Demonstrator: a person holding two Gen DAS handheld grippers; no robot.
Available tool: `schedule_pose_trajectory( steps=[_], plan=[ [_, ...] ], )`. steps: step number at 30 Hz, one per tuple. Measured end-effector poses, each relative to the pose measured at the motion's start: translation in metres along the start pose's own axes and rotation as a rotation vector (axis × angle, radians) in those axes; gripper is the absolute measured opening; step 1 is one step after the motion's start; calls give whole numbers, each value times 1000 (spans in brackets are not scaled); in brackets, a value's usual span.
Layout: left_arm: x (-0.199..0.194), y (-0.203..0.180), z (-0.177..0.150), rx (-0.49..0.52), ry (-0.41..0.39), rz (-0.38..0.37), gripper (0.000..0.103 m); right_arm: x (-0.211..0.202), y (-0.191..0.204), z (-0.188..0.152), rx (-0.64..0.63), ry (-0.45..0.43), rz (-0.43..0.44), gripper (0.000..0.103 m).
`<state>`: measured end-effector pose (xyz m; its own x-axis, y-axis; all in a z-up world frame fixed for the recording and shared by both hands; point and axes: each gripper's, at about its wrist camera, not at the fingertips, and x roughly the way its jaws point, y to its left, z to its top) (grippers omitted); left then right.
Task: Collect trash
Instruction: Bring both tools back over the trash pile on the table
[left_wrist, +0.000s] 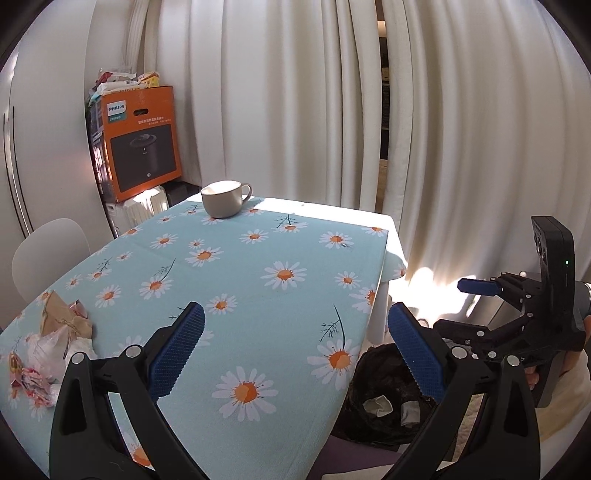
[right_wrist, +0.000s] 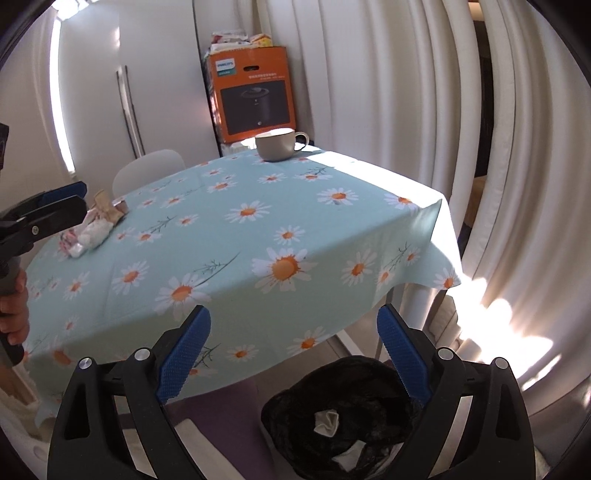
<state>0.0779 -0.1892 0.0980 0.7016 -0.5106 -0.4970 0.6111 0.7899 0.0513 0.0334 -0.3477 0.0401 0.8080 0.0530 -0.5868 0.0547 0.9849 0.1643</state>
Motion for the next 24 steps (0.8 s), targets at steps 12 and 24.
schedule_pose_trajectory(
  steps=[12,24],
  plan=[
    [-39,79,-34,-92,7,144,98,37,93,45,-155,-12,178,89],
    [-84,163,-77,-248,34,318,98,88,199,76,-302,25,371,89]
  ],
)
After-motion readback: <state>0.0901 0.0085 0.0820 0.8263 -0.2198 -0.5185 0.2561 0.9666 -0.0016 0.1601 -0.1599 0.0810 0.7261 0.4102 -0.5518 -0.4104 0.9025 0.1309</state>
